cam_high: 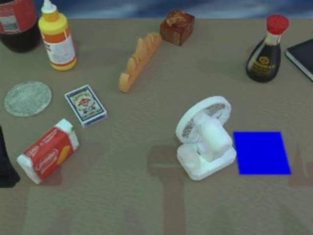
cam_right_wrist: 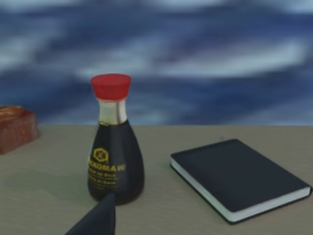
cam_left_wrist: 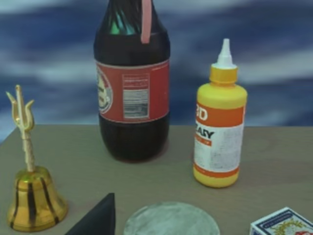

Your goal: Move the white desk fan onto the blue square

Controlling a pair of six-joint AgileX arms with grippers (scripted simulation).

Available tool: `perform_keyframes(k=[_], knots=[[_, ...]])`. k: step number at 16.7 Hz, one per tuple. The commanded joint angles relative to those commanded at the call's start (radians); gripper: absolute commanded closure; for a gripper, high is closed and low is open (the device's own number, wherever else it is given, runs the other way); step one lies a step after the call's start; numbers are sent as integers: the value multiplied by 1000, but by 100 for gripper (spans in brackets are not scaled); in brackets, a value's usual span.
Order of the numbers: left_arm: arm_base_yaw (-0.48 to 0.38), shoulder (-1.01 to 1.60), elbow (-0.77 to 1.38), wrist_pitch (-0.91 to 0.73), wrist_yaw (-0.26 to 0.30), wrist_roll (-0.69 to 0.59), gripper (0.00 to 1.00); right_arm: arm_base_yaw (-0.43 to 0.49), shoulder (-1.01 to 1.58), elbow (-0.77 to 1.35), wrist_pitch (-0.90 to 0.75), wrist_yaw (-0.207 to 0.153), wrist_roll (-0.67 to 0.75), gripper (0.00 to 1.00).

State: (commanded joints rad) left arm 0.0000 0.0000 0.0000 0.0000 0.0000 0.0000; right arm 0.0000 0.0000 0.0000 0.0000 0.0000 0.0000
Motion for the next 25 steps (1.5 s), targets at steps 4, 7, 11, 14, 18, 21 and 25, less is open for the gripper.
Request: perform_keyframes(k=[4,7,11,14,18,21,25], knots=[[0,0,0,0,0,0,0,11,30,30,-30,1,-28,0],[0,0,0,0,0,0,0,52,155,153,-147,4,-130,0],[0,0,0,0,0,0,0,139,465,461,-394,10,-346,0],[0,0,0,0,0,0,0,221,776,773,-612,11,-540,0],[0,0,0,0,0,0,0,340,1218,1230,-907,7,-812,0],[0,0,0,0,0,0,0,426,1530,1565,-1118,4,-1007,0],[0,0,0,0,0,0,0,525,1890,1941,-1366,3,-1233,0]])
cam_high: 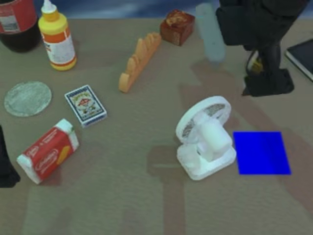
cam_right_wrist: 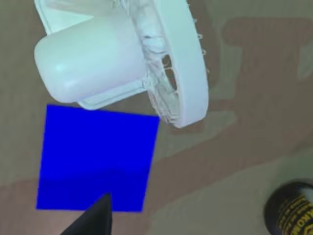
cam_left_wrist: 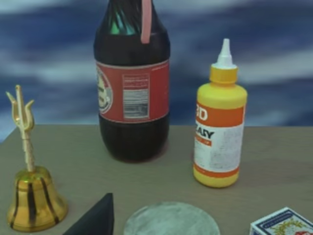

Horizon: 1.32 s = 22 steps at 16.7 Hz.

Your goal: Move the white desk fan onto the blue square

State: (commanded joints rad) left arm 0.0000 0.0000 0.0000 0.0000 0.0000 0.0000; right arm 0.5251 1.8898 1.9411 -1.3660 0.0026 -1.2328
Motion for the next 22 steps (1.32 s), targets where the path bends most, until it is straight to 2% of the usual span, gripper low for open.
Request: perform_keyframes(k=[4,8,14,22], knots=[[0,0,0,0,0,0,0,69,243,237,-178,0,-158,0],[0,0,0,0,0,0,0,94,326,315,-244,1,-216,0],[0,0,0,0,0,0,0,91,320,296,-225,1,-216,0],[0,0,0,0,0,0,0,95,282,44,-17,0,-214,0]])
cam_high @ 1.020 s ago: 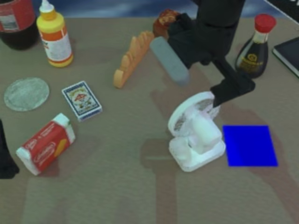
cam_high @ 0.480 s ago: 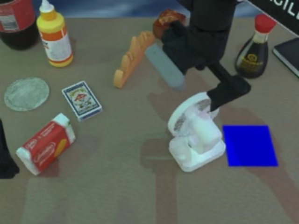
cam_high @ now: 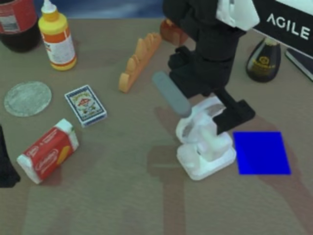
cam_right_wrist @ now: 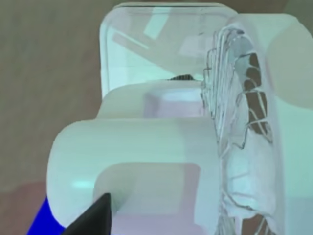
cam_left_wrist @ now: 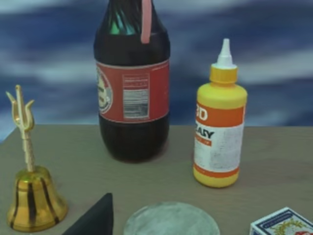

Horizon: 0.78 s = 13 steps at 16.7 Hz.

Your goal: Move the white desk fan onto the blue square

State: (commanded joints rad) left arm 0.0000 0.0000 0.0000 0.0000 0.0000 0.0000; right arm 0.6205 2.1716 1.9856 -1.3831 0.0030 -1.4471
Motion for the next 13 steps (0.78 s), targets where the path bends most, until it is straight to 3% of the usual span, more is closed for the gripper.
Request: perform_keyframes(k=[3,13], knots=[[0,0,0,0,0,0,0,0,0,-1,1,0,0,0],[0,0,0,0,0,0,0,0,0,-1,1,0,0,75]])
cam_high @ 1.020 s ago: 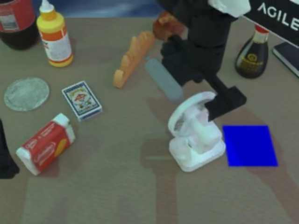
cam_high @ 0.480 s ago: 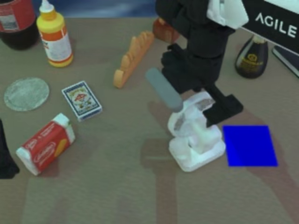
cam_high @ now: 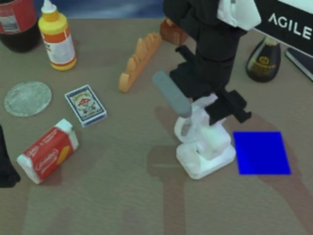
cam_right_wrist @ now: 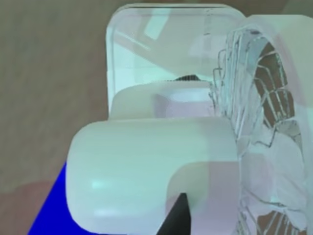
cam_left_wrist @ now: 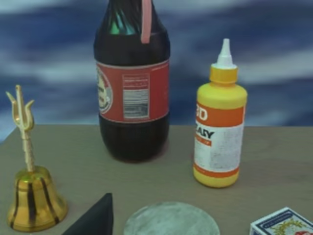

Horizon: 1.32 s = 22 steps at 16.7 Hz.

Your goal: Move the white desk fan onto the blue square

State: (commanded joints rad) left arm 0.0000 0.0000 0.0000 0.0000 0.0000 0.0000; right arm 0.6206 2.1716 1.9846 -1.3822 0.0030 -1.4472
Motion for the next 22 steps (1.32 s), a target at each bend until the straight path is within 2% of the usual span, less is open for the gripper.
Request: perform_keyframes(k=[3,4,13,22], knots=[[0,0,0,0,0,0,0,0,0,0,0,0,0,98],[0,0,0,0,0,0,0,0,0,0,0,0,0,100],[0,0,0,0,0,0,0,-2,-4,1,-5,0,2,100],[0,0,0,0,0,0,0,6,40,269,-227,0,0,100]])
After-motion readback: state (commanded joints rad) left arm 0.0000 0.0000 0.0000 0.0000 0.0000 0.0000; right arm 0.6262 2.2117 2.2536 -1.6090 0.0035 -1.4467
